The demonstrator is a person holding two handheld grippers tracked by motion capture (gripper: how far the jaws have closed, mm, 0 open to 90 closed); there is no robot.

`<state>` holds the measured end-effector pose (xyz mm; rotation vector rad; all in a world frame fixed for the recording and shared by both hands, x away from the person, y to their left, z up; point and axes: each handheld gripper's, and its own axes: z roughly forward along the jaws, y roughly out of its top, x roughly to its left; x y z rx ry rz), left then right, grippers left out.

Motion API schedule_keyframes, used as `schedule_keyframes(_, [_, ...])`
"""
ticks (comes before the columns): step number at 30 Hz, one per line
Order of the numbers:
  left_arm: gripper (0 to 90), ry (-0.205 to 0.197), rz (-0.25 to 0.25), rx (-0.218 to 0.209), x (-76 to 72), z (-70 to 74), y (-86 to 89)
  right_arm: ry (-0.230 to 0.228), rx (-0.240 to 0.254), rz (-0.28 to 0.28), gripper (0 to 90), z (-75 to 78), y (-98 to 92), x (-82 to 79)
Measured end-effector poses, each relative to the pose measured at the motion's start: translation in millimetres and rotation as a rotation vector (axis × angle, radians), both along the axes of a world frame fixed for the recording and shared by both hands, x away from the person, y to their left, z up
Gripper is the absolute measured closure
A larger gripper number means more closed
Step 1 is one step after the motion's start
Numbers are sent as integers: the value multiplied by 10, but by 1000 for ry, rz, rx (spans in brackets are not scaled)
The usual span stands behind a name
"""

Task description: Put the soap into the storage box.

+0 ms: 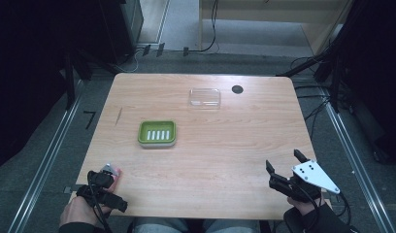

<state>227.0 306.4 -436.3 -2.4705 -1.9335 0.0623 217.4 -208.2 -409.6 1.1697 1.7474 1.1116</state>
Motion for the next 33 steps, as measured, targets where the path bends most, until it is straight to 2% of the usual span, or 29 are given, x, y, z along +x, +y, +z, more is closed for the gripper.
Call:
schedule_keyframes(10, [0, -2, -10, -9, 8, -6, 1, -10, 13, -3, 137, 4, -13, -16])
schedule_keyframes(16, [0, -28, -10, -6, 6, 3, -6, -14, 17, -7, 137, 7, -14, -29])
schedule_keyframes(22, [0, -36, -11, -4, 24, 3, -4, -31, 38, -14, 137, 6, -40, -44])
schedule_keyframes(24, [0, -41, -14, -3, 26, 1, 3, -59, 65, -26, 137, 9, -77, -70])
schedule_keyframes(26, [0, -53, -11, -1, 28, 3, -1, -61, 74, -31, 137, 10, -81, -72])
schedule_keyframes(33, [0, -69, -18, 2, 75, -9, -1, -54, 59, -24, 137, 9, -63, -65])
